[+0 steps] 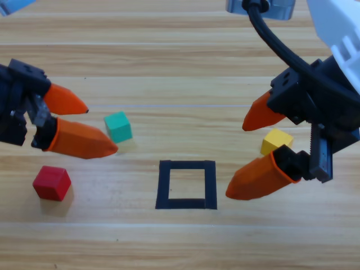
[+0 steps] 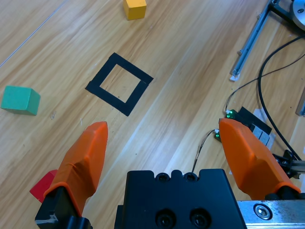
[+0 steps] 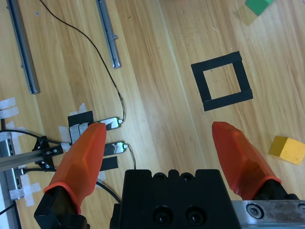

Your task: Stack the blocks in the rectangular block: red at the bottom, yellow in the middle, green on top

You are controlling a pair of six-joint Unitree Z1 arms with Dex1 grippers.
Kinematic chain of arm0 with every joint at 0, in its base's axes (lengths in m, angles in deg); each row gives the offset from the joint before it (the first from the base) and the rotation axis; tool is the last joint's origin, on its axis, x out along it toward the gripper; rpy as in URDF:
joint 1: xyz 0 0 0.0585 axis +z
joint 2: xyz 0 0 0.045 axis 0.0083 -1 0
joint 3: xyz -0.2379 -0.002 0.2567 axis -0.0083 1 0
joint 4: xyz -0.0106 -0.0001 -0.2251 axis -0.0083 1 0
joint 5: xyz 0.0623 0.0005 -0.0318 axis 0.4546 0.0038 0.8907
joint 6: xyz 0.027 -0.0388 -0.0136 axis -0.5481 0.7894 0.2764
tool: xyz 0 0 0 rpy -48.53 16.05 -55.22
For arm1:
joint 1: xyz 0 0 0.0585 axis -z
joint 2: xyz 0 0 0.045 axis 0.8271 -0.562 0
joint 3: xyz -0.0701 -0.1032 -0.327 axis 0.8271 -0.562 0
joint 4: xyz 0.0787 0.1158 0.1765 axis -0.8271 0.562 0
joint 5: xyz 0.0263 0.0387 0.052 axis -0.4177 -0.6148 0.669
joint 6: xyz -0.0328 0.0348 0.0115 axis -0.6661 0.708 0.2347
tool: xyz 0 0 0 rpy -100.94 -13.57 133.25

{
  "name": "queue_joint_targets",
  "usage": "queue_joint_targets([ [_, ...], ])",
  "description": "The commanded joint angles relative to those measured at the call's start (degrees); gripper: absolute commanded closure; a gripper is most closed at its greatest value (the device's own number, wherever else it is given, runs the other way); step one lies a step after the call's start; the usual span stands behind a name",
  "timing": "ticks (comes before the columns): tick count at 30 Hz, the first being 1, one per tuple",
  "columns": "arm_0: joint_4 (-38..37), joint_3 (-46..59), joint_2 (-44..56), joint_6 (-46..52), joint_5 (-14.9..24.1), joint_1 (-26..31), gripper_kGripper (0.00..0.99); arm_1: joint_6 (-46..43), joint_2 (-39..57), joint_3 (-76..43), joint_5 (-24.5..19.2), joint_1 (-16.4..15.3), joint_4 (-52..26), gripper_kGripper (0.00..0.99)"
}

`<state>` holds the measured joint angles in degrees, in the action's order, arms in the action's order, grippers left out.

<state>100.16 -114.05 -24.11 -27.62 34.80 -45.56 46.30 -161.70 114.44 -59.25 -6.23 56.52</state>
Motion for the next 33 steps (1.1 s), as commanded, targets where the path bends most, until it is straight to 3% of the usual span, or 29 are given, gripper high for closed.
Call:
queue_joint_targets([
  [1,0.38,-0.20,-1.59,0.26,0.44,-0.97,0.000,0.30,-2.69,-0.85,-0.57,-1.25,0.89,0.004],
  [3,0.38,-0.20,-1.59,0.35,0.53,-0.97,0.000,1.01,-2.17,-0.85,-1.88,-1.25,0.80,0.004],
  [7,0.38,-0.11,-1.59,0.35,0.53,-0.97,0.000,7.25,0.65,-0.68,-15.07,-0.37,0.80,0.004],
  [11,0.47,-0.11,-1.59,0.88,0.88,-0.97,0.000,14.89,1.35,-0.68,-16.21,9.39,0.89,0.004],
  [15,0.55,-1.25,-3.52,7.47,6.68,-0.97,0.010,21.84,-3.84,0.82,-19.29,15.19,0.80,0.007],
  [20,5.65,-5.91,-11.79,17.93,19.07,1.23,0.030,26.76,-12.80,3.10,-35.46,15.45,0.80,0.005],
  [21,7.14,-6.79,-13.81,19.69,20.92,2.02,0.030,27.81,-14.56,3.36,-36.51,15.36,0.80,0.005],
  [23,10.13,-8.63,-18.20,23.12,23.29,4.22,0.030,28.87,-17.72,4.68,-36.69,15.36,1.85,0.007],
  [27,14.62,-10.48,-27.08,27.77,25.31,8.79,0.030,48.82,-24.75,15.32,-35.19,15.36,15.83,0.001],
  [33,17.08,-10.48,-32.70,27.86,25.05,11.86,0.030,61.39,-30.03,17.78,-33.00,14.84,16.88,0.001],
])
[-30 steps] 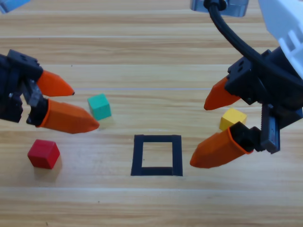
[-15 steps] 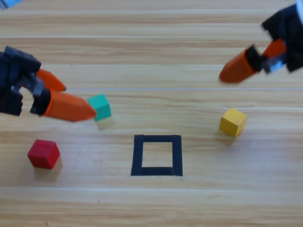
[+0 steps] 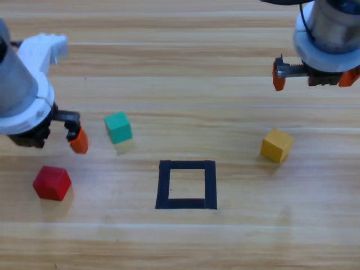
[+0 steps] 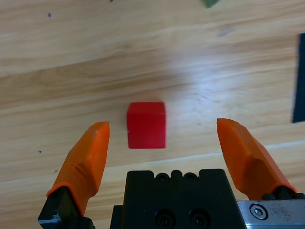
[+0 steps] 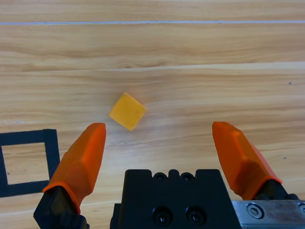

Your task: Stack the blocks in the rectangular block: red at the bottom, yellow in the middle, green on top

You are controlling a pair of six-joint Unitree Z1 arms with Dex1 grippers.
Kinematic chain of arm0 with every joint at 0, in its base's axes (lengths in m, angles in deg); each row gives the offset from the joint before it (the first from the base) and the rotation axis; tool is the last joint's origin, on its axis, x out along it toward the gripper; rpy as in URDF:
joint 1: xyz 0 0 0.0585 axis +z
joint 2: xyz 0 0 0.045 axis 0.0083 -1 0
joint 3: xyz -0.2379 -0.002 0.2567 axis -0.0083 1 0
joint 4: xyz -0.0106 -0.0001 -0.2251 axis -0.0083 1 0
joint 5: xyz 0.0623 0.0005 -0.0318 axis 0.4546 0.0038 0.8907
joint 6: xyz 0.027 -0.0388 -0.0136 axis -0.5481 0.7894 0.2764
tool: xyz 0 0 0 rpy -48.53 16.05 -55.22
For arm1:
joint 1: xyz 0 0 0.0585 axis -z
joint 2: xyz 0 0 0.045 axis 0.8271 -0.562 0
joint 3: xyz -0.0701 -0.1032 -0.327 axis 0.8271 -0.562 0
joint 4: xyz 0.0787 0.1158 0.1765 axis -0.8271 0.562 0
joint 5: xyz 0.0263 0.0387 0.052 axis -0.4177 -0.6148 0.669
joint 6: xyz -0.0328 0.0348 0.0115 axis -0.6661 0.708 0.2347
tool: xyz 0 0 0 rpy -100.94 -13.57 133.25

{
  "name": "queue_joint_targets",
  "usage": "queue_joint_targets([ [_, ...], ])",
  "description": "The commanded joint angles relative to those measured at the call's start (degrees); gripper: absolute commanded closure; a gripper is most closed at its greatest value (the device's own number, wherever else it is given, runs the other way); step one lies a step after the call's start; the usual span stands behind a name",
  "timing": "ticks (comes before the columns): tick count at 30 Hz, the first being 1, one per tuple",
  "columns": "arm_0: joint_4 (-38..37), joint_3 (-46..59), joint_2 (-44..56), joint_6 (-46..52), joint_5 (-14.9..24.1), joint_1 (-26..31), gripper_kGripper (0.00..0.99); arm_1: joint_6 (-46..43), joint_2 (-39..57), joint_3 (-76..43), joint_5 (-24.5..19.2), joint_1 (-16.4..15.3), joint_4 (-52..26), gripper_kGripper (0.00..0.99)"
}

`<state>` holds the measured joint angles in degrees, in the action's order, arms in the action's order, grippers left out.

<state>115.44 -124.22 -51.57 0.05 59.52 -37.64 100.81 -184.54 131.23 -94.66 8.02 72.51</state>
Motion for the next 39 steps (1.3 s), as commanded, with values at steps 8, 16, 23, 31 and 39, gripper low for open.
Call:
queue_joint_targets([
  [8,1.80,0.04,-9.37,-0.77,-1.35,4.03,0.031,14.00,-12.72,3.71,6.90,0.76,0.72,0.001],
  [16,1.01,1.01,-9.11,-2.18,-3.37,4.03,0.031,16.28,-19.14,4.59,8.57,2.26,-3.94,0.000],
  [23,-1.98,4.88,-8.84,-2.44,-3.45,3.94,0.033,17.87,-20.28,0.63,8.57,3.75,-10.45,0.005],
  [31,-4.88,7.60,-8.93,-2.62,-3.63,3.94,0.086,19.27,-19.49,-2.97,7.60,4.72,-13.35,0.022],
  [39,-8.13,9.18,-9.64,-2.70,-3.10,3.94,0.220,19.01,-18.96,-4.03,7.96,4.81,-15.19,0.252],
])
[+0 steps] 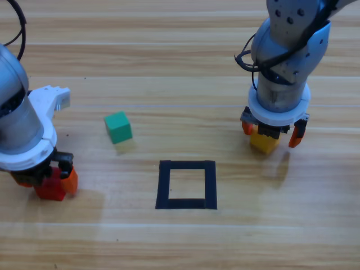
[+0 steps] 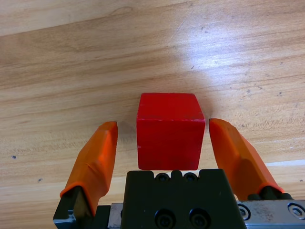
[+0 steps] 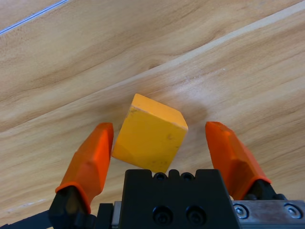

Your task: Stack the blocks in the rectangular block: red at the bottom, yellow in the middle, green on top

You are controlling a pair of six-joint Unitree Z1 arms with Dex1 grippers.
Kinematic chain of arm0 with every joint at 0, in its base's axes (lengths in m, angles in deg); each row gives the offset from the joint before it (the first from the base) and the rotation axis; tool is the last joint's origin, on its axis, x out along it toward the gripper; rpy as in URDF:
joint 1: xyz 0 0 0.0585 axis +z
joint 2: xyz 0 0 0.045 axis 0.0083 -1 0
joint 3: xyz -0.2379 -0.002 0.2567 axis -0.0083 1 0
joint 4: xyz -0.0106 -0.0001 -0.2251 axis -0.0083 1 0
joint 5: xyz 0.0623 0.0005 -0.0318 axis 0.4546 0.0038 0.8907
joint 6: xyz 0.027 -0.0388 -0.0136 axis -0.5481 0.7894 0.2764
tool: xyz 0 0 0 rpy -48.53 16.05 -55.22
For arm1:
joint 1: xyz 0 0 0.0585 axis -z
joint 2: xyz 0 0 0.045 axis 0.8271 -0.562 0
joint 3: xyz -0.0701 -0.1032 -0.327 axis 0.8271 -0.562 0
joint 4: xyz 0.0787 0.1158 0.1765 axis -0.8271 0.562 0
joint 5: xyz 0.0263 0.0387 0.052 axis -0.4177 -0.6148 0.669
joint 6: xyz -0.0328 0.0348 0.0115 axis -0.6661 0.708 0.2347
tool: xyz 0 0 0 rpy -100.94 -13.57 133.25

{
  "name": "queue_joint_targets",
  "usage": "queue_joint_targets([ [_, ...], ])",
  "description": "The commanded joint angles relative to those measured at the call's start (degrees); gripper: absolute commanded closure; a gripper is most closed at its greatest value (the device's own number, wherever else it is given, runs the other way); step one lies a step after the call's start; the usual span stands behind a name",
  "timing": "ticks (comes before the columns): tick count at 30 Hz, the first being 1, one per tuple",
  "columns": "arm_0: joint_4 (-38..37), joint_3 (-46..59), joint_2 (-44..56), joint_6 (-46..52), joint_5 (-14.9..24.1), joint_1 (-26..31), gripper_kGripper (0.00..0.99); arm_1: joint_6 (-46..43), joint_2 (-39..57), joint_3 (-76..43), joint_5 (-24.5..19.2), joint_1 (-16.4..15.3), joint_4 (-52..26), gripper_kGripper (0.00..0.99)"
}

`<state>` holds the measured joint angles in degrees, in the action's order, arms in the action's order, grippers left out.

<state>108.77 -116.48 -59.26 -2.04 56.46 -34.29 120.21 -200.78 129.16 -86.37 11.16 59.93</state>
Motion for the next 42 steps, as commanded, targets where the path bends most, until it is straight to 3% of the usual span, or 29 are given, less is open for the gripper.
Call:
queue_joint_targets([
  [1,-1.73,1.53,-2.12,-0.62,0.05,0.59,0.228,-1.00,-2.63,-2.13,0.02,1.76,-2.96,0.350],
  [3,-2.61,2.15,-2.12,-0.53,0.23,0.59,0.243,-2.06,-2.28,-2.31,0.37,2.11,-3.14,0.679],
  [4,-2.70,2.32,-2.03,-0.53,0.58,0.59,0.304,-2.76,-1.84,-2.48,0.37,2.11,-3.14,0.837],
  [5,-2.70,2.24,-2.03,-0.53,0.76,0.59,0.370,-3.73,-0.87,-2.92,0.37,2.20,-3.14,0.950],
  [6,-2.70,2.15,-2.03,-0.53,1.02,0.59,0.441,-4.52,0.09,-3.45,0.46,2.20,-3.14,0.978],
  [8,-2.52,1.97,-1.77,-0.71,1.72,0.59,0.643,-8.12,3.43,-4.50,1.42,2.20,-3.05,0.978],
  [10,-2.08,1.97,-1.51,-0.80,2.07,0.59,0.765,-11.29,7.04,-5.91,2.48,2.20,-2.96,0.979],
  [13,-1.82,1.97,-1.24,-1.50,2.34,0.59,0.838,-16.21,13.28,-7.76,4.23,2.28,-2.26,0.979],
  [18,-0.15,-1.98,-0.71,-2.38,2.25,0.42,0.873,-24.21,20.31,-8.37,8.37,2.99,0.55,0.979],
  [26,6.18,-14.38,-5.28,3.16,1.90,-8.90,0.875,-32.12,21.01,-8.99,12.67,2.99,1.96,0.979],
  [32,6.44,-19.56,-12.23,5.88,0.93,-15.58,0.873,-33.00,19.34,-8.81,12.94,2.99,2.66,0.979],
  [42,8.38,-26.07,-16.89,5.44,0.32,-20.50,0.875,-33.79,17.67,-8.19,13.20,2.99,2.84,0.978],
])
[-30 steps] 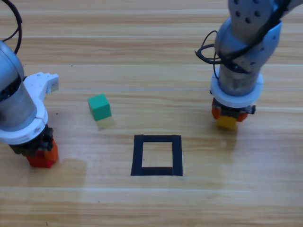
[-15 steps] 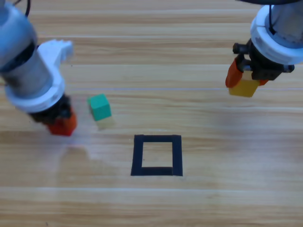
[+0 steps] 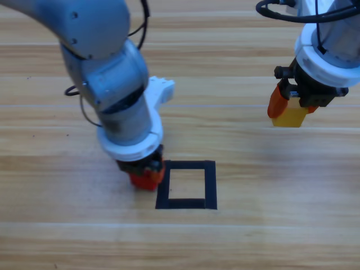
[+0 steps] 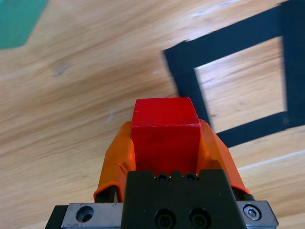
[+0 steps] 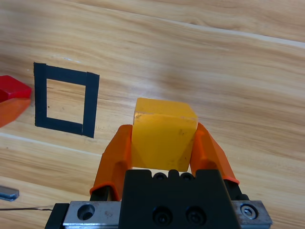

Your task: Stack the blocks in the rectangular block: red at the bottom, yellow in the middle, green on top

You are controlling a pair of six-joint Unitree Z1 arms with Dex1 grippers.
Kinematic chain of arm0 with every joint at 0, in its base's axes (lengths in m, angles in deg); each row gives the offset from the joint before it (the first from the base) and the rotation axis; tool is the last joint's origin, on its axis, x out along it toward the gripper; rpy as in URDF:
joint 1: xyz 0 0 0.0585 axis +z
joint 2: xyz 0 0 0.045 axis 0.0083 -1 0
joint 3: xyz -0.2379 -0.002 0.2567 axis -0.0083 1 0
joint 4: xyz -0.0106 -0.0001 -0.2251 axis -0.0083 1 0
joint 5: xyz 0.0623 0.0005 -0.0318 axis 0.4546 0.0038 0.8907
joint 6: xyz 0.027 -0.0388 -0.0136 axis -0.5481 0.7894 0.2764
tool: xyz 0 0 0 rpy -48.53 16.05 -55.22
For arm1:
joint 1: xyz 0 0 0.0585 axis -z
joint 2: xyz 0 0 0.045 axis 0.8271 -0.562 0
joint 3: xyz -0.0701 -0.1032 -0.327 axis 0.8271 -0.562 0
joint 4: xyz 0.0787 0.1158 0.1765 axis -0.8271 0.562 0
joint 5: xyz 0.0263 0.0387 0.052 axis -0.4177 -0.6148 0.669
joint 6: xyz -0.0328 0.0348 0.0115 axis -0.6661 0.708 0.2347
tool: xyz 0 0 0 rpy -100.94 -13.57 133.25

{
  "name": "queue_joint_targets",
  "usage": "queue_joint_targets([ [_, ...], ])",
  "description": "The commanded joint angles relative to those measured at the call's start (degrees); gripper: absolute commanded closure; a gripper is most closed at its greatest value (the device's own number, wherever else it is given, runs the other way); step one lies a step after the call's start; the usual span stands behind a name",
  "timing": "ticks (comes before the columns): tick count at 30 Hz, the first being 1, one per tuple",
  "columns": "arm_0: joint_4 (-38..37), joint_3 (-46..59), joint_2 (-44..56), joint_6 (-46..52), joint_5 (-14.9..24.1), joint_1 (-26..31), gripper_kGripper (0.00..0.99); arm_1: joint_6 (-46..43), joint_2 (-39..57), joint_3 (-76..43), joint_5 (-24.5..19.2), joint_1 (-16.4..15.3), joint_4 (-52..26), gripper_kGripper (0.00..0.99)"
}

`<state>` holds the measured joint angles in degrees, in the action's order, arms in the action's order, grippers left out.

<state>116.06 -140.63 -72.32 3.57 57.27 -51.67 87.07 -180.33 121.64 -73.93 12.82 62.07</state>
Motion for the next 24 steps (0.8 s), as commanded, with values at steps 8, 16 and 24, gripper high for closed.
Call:
queue_joint_targets([
  [8,3.54,-5.86,-6.54,2.82,0.47,-4.61,0.875,-0.65,-3.57,-0.23,1.11,1.33,0.70,0.978],
  [16,11.89,-16.67,-11.73,11.08,2.84,-6.46,0.873,-0.65,-3.75,-0.15,1.02,1.33,0.70,0.978],
  [24,15.50,-21.95,-13.49,17.15,3.02,-6.90,0.872,-0.74,-3.75,-0.15,1.11,1.33,0.78,0.978],
])
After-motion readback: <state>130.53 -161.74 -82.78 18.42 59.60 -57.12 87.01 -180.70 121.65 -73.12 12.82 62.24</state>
